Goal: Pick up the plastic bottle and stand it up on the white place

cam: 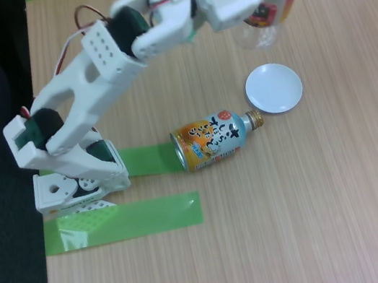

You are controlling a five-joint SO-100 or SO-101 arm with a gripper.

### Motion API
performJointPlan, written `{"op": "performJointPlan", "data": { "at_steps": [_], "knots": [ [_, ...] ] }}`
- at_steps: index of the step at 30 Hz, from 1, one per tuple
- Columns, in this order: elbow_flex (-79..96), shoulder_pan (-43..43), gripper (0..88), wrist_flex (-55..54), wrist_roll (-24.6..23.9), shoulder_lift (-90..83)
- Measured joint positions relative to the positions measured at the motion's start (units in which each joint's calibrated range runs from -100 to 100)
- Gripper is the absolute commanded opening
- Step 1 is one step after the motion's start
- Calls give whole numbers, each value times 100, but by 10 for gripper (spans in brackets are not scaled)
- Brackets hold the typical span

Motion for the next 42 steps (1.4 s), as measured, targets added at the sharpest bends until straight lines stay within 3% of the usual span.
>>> {"op": "performJointPlan", "data": {
  "at_steps": [5,21,31,42],
  "knots": [
    [1085,321,162,-1071,0,-8],
    [3163,583,162,-2982,152,-25],
    [3416,403,162,-3288,505,-59],
    [3696,254,162,-3305,547,-59]
  ]
}}
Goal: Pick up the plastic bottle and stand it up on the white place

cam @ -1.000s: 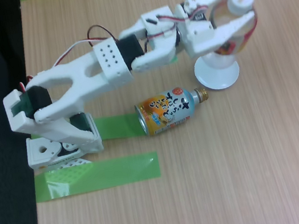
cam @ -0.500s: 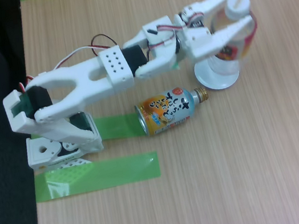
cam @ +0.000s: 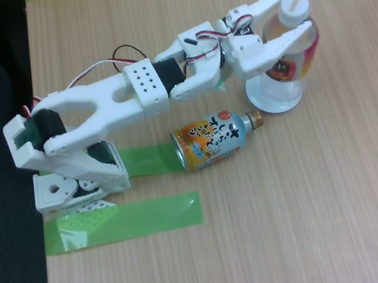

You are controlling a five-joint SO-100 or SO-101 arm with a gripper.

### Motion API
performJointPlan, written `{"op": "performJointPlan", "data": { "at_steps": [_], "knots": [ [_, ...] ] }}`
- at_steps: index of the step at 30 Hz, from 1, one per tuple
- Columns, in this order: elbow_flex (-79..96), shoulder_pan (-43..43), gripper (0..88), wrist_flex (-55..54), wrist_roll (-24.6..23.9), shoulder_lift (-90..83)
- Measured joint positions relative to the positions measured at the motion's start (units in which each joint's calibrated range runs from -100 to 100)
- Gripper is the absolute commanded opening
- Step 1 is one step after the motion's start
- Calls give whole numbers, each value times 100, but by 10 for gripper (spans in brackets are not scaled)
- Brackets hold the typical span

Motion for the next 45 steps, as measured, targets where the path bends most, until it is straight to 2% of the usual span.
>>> {"op": "performJointPlan", "data": {
  "at_steps": [32,45],
  "knots": [
    [352,-276,162,0,0,0],
    [352,-299,162,-340,0,8]
  ]
}}
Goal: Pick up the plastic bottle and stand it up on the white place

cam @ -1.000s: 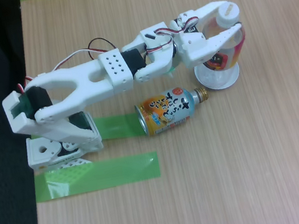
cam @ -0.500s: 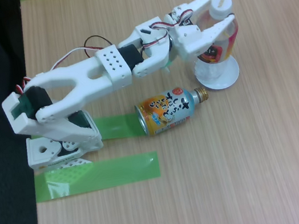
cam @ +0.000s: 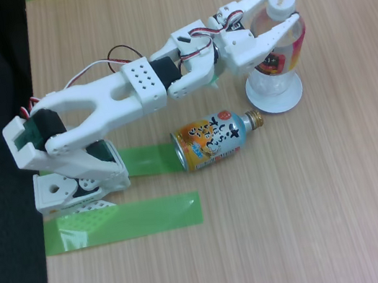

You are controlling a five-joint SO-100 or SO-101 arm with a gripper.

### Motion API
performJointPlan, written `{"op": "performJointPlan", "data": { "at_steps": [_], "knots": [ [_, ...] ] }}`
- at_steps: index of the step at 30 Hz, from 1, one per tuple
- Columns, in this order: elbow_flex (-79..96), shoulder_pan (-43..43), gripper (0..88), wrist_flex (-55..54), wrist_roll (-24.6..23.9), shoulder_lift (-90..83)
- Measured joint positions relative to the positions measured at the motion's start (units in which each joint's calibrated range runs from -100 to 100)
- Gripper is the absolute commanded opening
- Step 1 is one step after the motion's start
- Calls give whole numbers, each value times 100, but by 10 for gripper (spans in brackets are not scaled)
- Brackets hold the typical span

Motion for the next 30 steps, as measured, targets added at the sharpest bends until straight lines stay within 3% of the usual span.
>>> {"op": "performJointPlan", "data": {
  "at_steps": [30],
  "knots": [
    [9,321,162,-527,0,657]
  ]
}}
